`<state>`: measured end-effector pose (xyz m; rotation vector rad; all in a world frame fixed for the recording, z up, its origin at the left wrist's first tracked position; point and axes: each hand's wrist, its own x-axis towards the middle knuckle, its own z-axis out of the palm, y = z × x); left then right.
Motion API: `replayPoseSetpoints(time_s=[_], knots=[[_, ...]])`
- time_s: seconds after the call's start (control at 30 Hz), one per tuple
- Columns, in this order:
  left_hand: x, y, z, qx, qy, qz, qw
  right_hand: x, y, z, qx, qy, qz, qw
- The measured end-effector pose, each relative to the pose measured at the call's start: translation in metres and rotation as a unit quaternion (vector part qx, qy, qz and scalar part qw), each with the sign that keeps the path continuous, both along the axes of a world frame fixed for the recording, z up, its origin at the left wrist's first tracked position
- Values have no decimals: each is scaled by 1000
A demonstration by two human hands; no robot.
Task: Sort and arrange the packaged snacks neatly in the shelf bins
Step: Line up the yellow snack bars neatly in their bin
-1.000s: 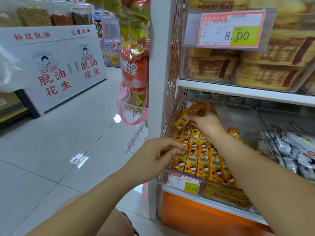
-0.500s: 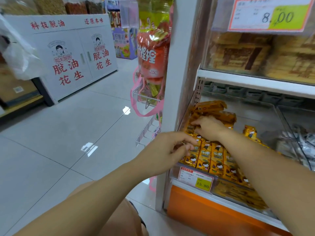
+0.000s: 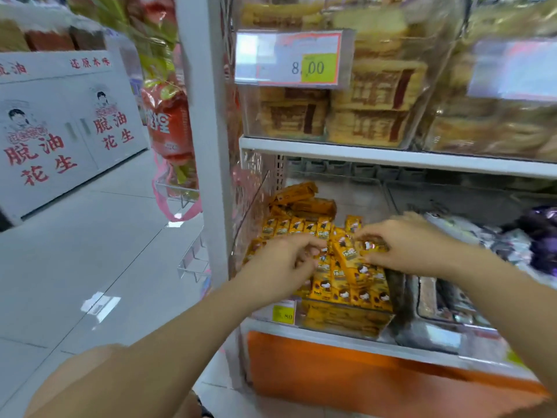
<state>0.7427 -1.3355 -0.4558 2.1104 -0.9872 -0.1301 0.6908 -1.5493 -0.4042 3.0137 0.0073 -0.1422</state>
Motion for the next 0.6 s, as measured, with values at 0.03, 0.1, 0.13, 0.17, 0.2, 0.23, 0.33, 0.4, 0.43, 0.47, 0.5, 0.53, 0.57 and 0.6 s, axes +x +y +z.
replayPoseSetpoints(time_s=[0.03,0.1,0.13,0.17,0.2,0.23,0.33,0.4,0.43,0.47,0.5,0.53,0.57,0.6], knots=[[-1,-11,1,31,-4,-6,999,-4,-3,-3,-10,0,-9,1000],[-5,-30,0,105,-16,-15,994,-8,-7,-10,-28,-4,-21,999],[-6,-37,-1,135,-23,-17,990,-9,-8,-14,-32,-7,-26,999],[-8,-43,-2,156,-30,-13,987,-9,-8,-17,-35,-13,-30,999],[-8,-48,-4,166,-35,-5,986,-9,-8,-20,-35,-21,-32,999],[-8,-51,-6,164,-38,4,986,-8,-7,-22,-35,-35,-32,998],[-7,-54,-8,113,-32,19,993,-4,-3,-23,-54,-73,-35,995],[-7,-53,-9,90,-27,20,995,-1,0,-22,-76,-76,-40,993],[-6,-52,-9,77,-26,22,996,1,1,-22,-88,-73,-40,993],[-6,-50,-9,63,-23,25,997,4,2,-21,-98,-69,-38,992],[-6,-47,-8,48,-21,30,998,6,3,-21,-104,-65,-34,992],[-5,-43,-8,34,-24,37,998,8,3,-20,-107,-61,-28,992],[-3,-37,-8,24,-31,43,998,9,4,-18,-105,-59,-22,992],[1,-31,-8,15,-43,53,998,9,5,-16,-94,-60,-21,994]])
